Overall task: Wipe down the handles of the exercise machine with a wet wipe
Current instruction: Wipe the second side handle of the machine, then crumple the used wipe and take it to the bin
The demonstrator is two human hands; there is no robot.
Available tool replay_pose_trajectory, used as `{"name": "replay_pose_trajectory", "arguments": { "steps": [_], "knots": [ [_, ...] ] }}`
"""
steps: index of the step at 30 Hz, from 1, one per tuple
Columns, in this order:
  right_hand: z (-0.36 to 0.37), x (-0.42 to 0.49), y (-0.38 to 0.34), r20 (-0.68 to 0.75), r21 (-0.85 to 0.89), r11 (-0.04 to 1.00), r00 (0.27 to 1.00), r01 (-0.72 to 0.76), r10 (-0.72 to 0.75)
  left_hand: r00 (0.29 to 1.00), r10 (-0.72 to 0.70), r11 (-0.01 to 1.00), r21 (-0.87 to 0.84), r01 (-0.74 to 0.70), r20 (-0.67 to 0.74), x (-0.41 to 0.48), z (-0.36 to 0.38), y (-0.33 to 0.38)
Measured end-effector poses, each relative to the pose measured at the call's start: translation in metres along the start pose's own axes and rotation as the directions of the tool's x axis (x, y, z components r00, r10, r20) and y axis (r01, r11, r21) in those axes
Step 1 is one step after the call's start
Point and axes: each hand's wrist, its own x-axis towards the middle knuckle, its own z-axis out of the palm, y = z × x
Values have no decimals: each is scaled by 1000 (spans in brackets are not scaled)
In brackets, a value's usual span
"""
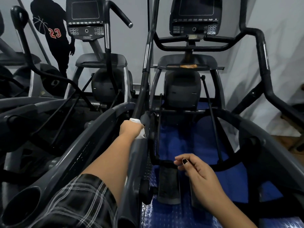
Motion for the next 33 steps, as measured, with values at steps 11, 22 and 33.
{"name": "replay_pose_trajectory", "arguments": {
  "steps": [11,22,33],
  "knots": [
    [-20,-21,1,-10,24,999,1000,25,-25,997,-65,982,-177,73,51,-28,-1,-26],
    [-66,-65,17,-64,39,999,998,0,2,889,148,735,-649,194,433,-189,63,-25],
    [-113,-155,59,-169,102,993,983,-56,73,708,246,770,-577,272,662,-342,144,-39]
  ]
}}
